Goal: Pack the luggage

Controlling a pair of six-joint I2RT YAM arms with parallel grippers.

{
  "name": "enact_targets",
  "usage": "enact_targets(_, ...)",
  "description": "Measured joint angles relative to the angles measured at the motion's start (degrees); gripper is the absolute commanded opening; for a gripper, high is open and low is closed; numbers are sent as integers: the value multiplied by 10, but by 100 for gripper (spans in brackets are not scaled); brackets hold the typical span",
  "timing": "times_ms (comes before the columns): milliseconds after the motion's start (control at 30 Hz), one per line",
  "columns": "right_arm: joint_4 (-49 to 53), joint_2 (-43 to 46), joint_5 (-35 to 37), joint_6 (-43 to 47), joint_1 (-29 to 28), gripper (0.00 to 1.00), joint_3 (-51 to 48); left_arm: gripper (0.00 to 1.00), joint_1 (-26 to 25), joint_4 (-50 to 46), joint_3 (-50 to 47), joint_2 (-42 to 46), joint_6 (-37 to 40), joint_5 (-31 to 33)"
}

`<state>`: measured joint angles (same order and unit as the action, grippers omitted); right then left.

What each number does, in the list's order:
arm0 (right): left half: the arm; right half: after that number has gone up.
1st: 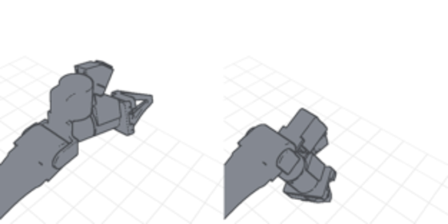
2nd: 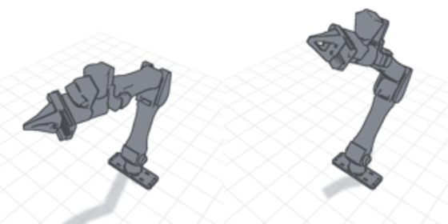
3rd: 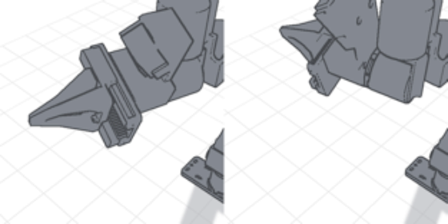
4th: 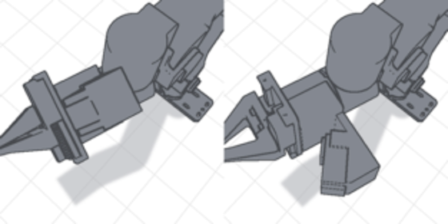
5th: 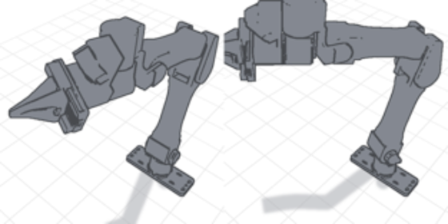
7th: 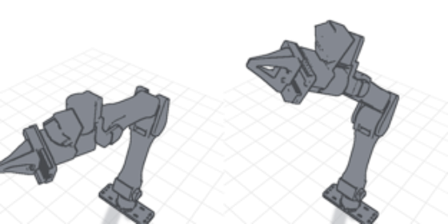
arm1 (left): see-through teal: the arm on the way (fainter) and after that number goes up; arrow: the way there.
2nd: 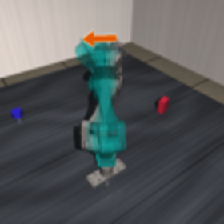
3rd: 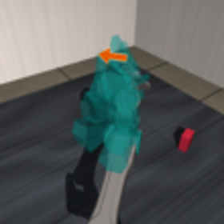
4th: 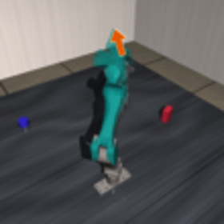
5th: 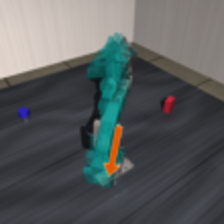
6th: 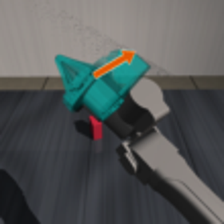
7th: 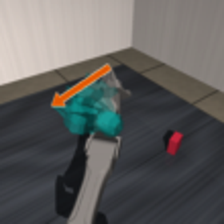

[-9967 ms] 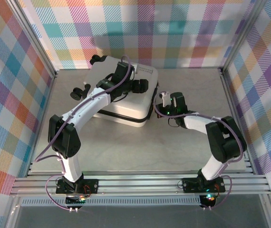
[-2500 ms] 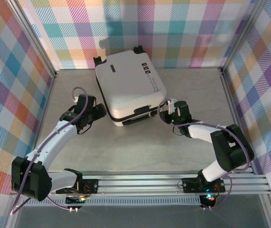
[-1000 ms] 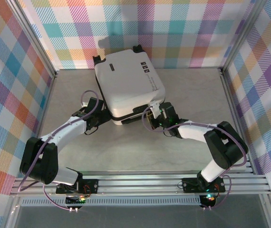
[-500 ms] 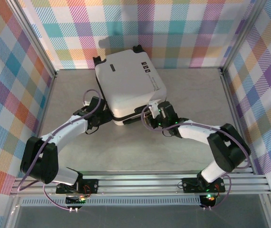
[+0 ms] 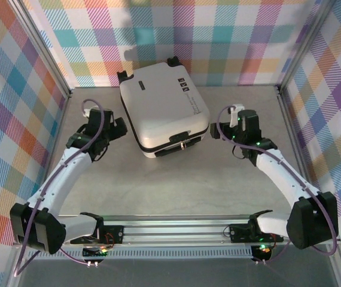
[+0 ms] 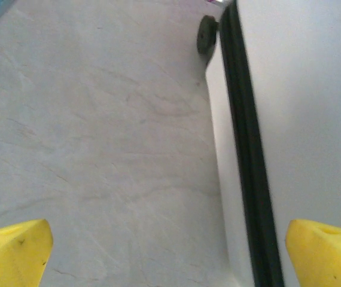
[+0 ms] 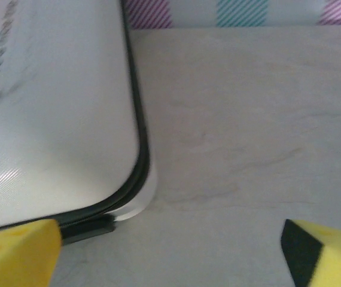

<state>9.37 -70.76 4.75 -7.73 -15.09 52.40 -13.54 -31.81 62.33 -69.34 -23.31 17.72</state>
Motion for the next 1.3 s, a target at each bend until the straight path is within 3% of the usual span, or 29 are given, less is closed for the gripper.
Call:
enact_targets(267, 42, 0, 14, -17, 95, 99, 24, 100, 67, 55, -31, 17, 66, 23)
enact_targets(433, -20, 2, 55, -26, 128, 99, -52, 100, 88, 193, -163, 35, 106, 54)
enact_targets(700, -189, -37, 55, -10, 160, 99, -219, 100, 103, 447, -400, 35, 170, 62)
enact_targets(933, -318, -102, 35, -3, 170, 99, -238, 100, 112, 610, -420, -24, 200, 38)
enact_targets(1300, -435, -127, -4, 8, 173, 99, -262, 100, 115, 742, -435, -88, 203, -44)
